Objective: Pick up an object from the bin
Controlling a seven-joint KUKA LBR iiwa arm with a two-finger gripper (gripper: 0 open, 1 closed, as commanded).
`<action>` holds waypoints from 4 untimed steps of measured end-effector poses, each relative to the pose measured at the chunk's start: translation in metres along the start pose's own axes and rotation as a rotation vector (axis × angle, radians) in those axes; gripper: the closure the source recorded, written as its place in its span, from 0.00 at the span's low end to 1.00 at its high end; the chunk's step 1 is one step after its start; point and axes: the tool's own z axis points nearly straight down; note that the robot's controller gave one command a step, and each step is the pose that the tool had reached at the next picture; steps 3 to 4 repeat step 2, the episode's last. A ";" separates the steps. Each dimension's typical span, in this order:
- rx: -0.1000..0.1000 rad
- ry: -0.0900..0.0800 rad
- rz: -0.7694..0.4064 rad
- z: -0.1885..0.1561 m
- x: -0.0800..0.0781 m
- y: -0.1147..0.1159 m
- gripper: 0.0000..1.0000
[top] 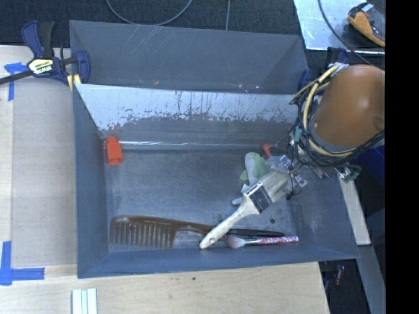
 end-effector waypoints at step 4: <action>0.011 -0.012 -0.001 -0.093 -0.007 0.008 1.00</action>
Offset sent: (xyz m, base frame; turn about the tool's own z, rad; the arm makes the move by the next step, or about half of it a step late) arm -0.0019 0.0114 0.0897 -0.0016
